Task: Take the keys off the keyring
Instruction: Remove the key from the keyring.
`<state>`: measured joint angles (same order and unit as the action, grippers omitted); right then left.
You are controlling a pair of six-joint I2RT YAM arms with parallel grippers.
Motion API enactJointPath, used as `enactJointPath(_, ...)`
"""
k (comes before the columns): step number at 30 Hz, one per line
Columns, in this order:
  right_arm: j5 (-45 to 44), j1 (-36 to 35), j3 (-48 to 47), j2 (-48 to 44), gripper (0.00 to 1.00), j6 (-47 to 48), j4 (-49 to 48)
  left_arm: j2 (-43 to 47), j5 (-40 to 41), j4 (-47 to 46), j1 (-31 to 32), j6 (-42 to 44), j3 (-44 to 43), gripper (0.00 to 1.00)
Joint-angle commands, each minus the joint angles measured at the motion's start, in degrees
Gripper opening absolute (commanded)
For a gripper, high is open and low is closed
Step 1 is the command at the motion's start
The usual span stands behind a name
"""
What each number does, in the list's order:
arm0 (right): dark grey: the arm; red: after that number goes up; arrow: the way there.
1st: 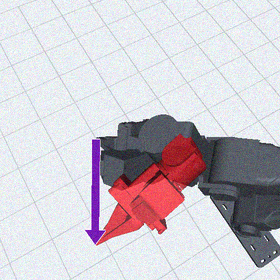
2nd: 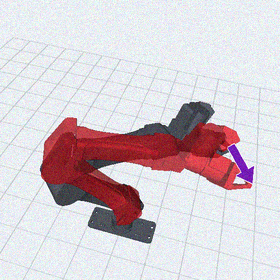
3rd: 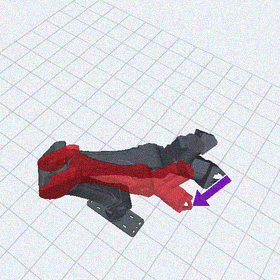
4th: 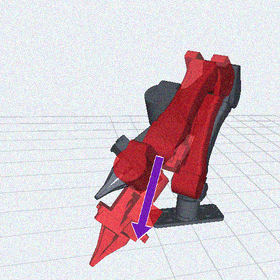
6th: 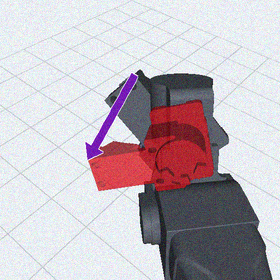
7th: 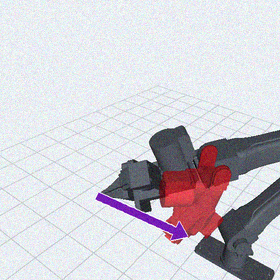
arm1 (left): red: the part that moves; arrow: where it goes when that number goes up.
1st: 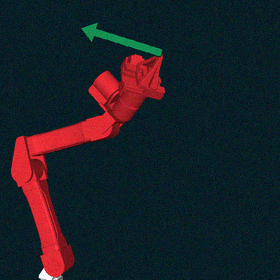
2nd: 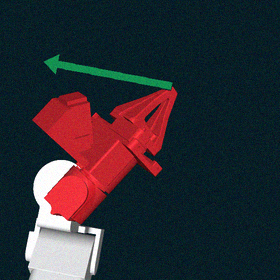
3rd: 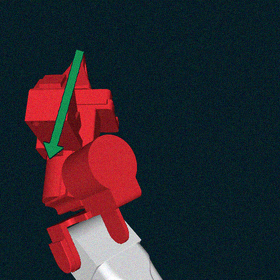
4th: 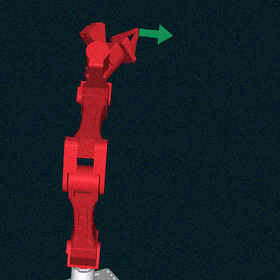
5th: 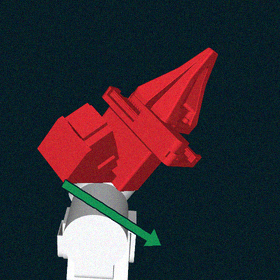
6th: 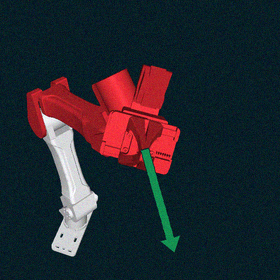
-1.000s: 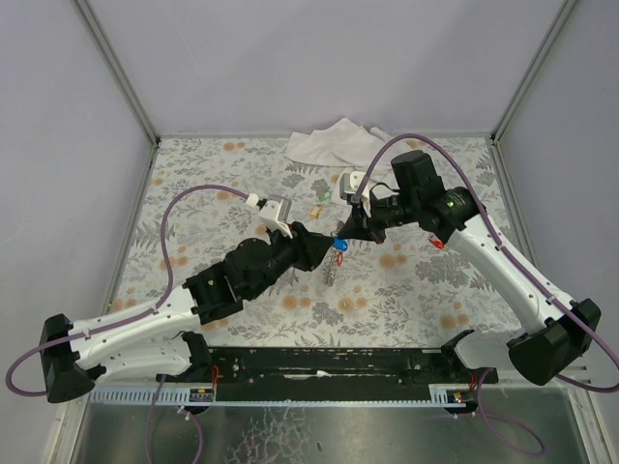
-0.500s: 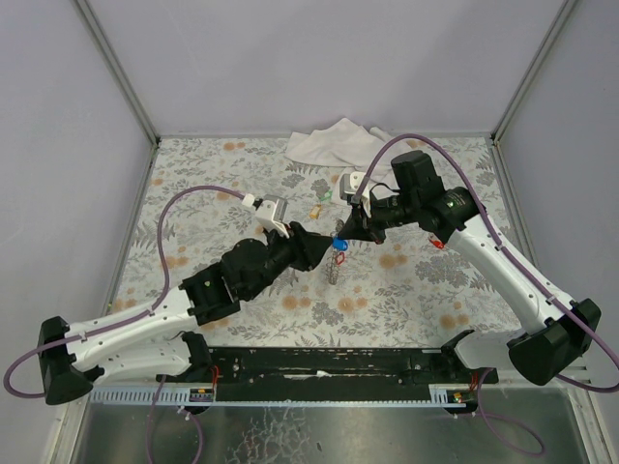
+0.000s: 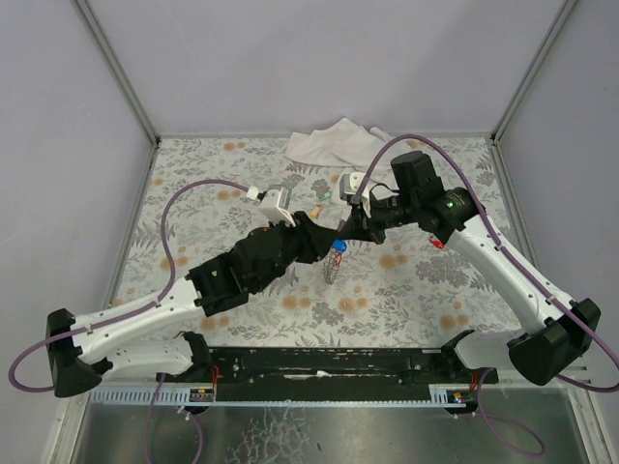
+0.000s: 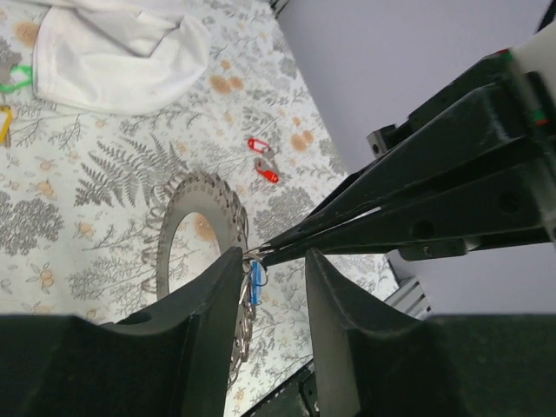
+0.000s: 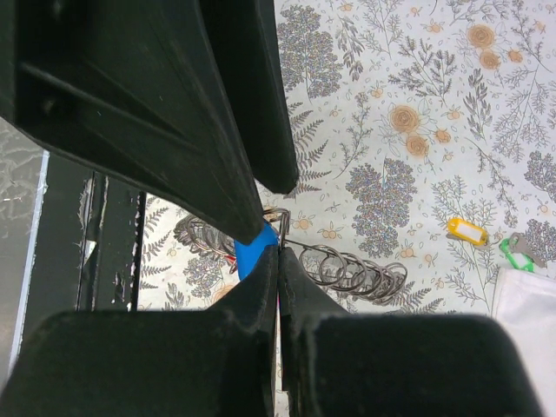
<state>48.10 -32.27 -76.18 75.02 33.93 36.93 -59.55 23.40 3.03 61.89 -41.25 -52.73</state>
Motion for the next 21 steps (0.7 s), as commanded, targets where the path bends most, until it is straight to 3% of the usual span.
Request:
enactJointPath(1, 2.35, -0.6, -0.4, -0.61, 0.0, 0.16, -2.47, -1.9, 1.44, 4.97, 0.27, -2.69, -3.42, 0.33)
enactJointPath(7, 2.09, -0.6, -0.37, -0.67, 0.0, 0.26, -2.47, -3.09, 1.14, 7.53, 0.29, -2.28, -4.94, 0.26)
enactJointPath(15, 2.18, -0.6, -0.38, -0.75, 0.0, 0.23, -2.41, -2.81, 2.56, 8.63, 0.27, -0.54, -4.52, 0.0)
enactJointPath(21, 2.1, -0.58, 0.33, -0.93, 0.0, 0.84, -2.96, -0.42, 3.96, 6.82, 0.31, 1.2, -1.54, 0.0)
